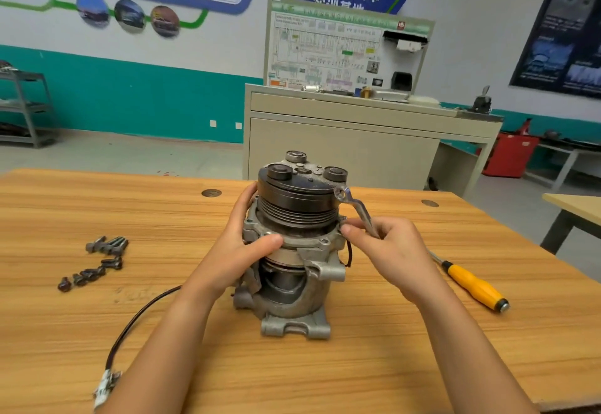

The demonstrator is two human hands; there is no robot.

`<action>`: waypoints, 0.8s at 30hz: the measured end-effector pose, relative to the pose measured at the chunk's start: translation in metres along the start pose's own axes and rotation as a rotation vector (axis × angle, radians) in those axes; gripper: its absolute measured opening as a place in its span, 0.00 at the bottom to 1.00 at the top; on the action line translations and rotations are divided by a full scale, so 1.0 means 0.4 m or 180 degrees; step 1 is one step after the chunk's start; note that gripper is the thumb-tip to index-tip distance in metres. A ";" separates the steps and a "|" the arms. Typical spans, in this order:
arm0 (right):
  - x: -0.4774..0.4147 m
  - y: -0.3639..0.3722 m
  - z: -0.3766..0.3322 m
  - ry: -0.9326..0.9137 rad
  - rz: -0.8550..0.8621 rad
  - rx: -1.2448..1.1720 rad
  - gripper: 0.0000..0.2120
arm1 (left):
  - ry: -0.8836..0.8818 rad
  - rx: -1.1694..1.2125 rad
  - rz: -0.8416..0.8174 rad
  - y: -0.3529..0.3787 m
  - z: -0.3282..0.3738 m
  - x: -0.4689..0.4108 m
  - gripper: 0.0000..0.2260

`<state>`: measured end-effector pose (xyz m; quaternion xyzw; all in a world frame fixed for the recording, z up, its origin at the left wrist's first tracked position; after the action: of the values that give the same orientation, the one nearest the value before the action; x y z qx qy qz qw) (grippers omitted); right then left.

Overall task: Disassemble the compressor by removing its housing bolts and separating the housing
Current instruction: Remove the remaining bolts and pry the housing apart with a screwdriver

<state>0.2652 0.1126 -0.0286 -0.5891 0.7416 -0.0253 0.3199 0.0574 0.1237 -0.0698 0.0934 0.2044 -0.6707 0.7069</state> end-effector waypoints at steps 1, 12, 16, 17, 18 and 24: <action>0.004 0.001 0.002 -0.0011 0.0015 -0.0048 0.11 | 0.0027 -0.0007 0.0004 -0.002 0.002 -0.004 0.35; -0.047 0.020 0.042 0.0121 0.0620 -0.0242 0.08 | 0.0067 -0.0402 0.1163 -0.004 0.043 0.062 0.38; -0.072 0.048 0.057 0.0353 0.0258 -0.0725 0.06 | 0.0217 -0.0540 0.1406 0.011 0.051 0.074 0.37; -0.076 0.049 0.059 0.0348 0.0152 -0.0721 0.06 | 0.0231 -0.0573 0.1412 0.009 0.050 0.073 0.37; -0.080 0.047 0.060 0.0302 0.0105 -0.0703 0.06 | 0.0243 -0.0605 0.1414 0.008 0.049 0.071 0.37; -0.062 0.067 0.077 0.0263 0.0227 -0.1097 0.04 | 0.0236 -0.0802 0.1421 0.006 0.044 0.067 0.48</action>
<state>0.2601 0.1533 -0.0532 -0.6070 0.7679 0.0894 0.1840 0.0631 0.0923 -0.0656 0.0719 0.2863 -0.4635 0.8355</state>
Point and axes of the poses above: each hand's wrist, its own x-axis away from the middle knuckle, its own y-axis out of the palm, z = x × y, the point moved 7 cm from there along -x, towards the middle knuckle, and after that the axes turned 7 degrees about z, right-handed, at the moved point
